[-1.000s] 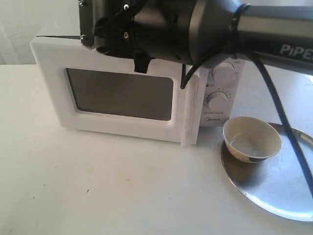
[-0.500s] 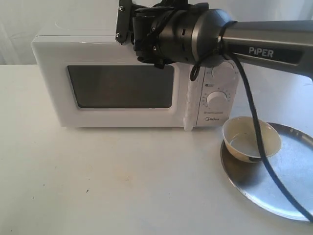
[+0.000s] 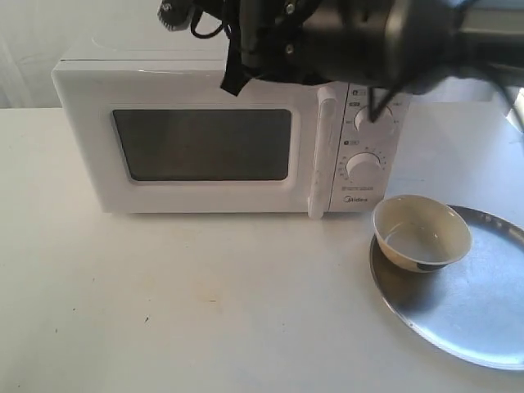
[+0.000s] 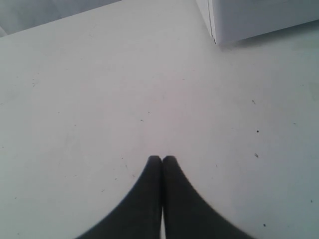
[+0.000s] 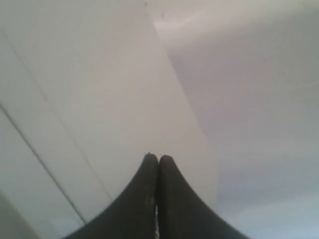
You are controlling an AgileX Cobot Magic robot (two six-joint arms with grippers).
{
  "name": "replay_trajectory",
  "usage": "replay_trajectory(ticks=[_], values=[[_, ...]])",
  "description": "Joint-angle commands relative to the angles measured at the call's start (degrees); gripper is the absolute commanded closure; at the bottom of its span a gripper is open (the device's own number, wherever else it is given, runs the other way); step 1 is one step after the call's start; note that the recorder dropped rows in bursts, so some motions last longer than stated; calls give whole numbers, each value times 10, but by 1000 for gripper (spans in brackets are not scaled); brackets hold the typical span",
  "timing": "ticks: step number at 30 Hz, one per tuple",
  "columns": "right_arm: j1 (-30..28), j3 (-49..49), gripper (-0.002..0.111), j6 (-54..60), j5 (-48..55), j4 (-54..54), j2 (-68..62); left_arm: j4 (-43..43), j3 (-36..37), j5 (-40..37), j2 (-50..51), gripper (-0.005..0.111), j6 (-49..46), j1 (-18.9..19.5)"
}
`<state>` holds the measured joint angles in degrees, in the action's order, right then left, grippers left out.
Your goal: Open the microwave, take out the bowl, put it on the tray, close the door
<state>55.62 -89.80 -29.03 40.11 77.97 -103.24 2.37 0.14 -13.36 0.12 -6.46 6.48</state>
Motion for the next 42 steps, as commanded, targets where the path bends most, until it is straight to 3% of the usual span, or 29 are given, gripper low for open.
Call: replay_trajectory(ticks=[1, 4, 7, 11, 16, 24, 39, 42], values=[[13, 118, 108, -5, -51, -53, 163, -5, -1, 0, -1, 107, 2, -3], [13, 269, 108, -23, -184, -113, 295, -5, -1, 0, -1, 107, 2, -3], [13, 405, 108, -59, -301, -68, 399, -5, -1, 0, -1, 107, 2, -3], [13, 531, 108, -72, -241, -62, 536, -5, -1, 0, -1, 107, 2, -3], [13, 680, 108, -256, -248, -83, 728, -5, -1, 0, -1, 107, 2, -3], [13, 706, 108, -280, -239, -90, 830, -5, -1, 0, -1, 107, 2, -3], [13, 706, 108, -280, -212, -92, 890, -5, -1, -1, -1, 107, 2, -3], [-19, 713, 108, -280, -156, -191, 939, -5, -1, -1, -1, 107, 2, -3]])
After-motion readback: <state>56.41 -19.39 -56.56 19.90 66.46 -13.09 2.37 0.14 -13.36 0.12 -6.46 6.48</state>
